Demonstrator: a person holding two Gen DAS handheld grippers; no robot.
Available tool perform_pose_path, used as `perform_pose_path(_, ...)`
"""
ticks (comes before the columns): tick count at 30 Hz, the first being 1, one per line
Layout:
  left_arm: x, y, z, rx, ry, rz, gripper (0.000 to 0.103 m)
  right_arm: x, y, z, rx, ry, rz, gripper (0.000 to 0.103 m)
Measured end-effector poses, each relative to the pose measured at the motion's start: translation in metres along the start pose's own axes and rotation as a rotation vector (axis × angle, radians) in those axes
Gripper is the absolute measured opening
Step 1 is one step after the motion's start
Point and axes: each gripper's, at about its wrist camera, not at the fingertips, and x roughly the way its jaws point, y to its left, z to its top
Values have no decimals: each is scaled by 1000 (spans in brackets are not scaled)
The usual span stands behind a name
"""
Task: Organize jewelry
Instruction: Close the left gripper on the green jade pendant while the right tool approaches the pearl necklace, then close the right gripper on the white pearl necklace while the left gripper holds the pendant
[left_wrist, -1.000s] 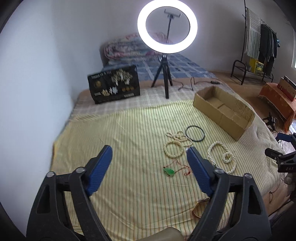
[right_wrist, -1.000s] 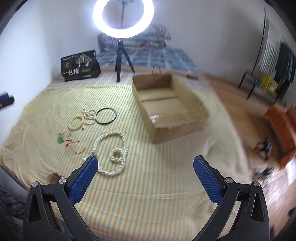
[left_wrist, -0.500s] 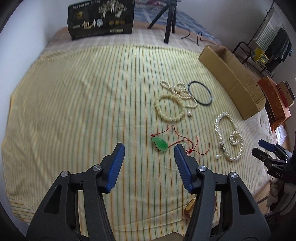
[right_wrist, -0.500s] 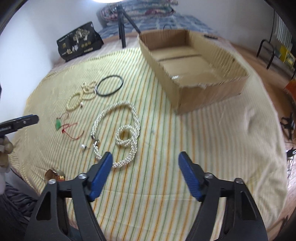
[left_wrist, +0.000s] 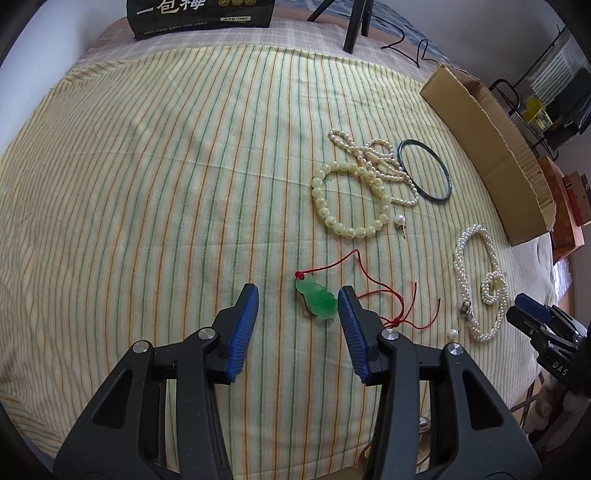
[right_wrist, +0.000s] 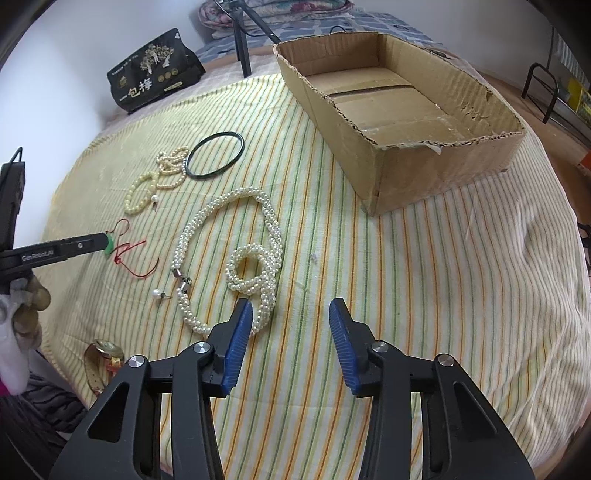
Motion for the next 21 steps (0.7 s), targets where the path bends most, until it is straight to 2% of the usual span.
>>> perform_pose_path(8, 9, -9, 0, 33, -3, 48, 38, 8, 4, 4, -8, 15, 15, 39)
perform_pose_path(11, 10, -11, -2, 47, -13, 68, 29, 11, 6, 4, -14, 18, 12, 39)
perform_pose_path(13, 10, -12, -1, 56, -17, 75, 17, 13, 7, 5, -21, 19, 8, 39)
perform_pose_path(15, 10, -12, -1, 58, -19, 78, 10, 16, 8, 6, -23, 19, 3, 39)
perform_pose_path(21, 9, -9, 0, 56, -23, 71, 4, 21, 17, 9, -80, 13, -31, 39)
